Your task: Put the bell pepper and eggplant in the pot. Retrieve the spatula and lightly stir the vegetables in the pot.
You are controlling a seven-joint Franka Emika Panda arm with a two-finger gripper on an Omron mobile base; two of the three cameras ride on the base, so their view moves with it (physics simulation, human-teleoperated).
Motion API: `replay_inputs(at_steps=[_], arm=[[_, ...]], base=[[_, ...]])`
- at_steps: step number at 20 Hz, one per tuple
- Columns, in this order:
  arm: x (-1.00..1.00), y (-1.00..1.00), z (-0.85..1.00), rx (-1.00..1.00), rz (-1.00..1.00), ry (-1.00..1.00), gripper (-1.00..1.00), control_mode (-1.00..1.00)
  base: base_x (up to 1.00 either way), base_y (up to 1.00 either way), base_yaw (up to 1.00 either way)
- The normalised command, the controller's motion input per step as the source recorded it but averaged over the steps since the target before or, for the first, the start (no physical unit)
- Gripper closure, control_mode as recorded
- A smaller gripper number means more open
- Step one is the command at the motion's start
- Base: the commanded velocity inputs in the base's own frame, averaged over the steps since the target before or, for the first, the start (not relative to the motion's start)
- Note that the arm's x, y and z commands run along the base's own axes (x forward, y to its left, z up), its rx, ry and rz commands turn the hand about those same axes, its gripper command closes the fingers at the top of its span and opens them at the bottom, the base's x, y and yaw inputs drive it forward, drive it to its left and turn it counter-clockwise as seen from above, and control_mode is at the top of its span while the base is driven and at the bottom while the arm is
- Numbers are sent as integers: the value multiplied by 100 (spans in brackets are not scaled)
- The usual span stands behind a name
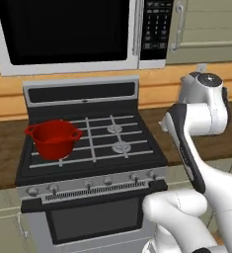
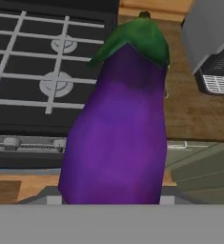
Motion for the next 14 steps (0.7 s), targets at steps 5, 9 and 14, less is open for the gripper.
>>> replay_inputs(at_steps=[5,9,14], arm=[[0,0,0,0,0,0,100,100],[0,0,0,0,0,0,100,100],[0,0,0,0,0,0,100,100]], base=[[8,100,-1],[38,95,-1],[31,65,-5]])
